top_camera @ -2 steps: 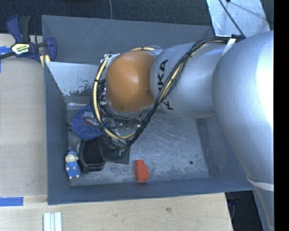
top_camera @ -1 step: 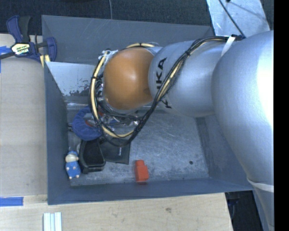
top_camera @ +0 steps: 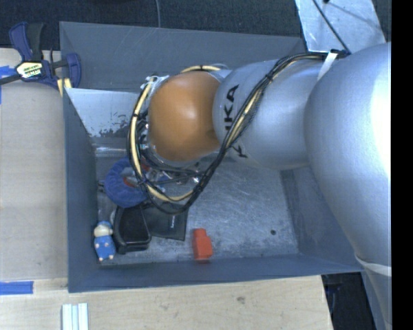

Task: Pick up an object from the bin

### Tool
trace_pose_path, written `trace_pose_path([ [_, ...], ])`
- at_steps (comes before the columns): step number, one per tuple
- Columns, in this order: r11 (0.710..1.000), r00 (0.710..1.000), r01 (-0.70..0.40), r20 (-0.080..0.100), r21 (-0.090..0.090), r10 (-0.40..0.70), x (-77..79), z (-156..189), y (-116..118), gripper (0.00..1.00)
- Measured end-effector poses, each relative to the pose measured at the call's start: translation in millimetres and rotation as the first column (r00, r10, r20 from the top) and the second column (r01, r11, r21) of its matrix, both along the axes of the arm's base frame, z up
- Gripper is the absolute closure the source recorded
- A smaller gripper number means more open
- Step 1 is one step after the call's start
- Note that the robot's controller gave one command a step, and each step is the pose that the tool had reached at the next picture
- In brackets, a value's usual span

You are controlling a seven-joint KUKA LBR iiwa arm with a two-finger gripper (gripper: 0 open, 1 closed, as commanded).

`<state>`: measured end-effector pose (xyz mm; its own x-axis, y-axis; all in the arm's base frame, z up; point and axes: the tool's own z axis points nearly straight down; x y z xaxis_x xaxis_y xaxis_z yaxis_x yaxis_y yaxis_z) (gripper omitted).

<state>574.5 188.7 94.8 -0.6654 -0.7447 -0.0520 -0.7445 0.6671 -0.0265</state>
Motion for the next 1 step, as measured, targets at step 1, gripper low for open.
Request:
trace_pose_path([
  [1, 1.000, 0.999, 0.002, -0.043, -0.016, -0.003, -4.2, 66.7, 8.2, 1.00],
])
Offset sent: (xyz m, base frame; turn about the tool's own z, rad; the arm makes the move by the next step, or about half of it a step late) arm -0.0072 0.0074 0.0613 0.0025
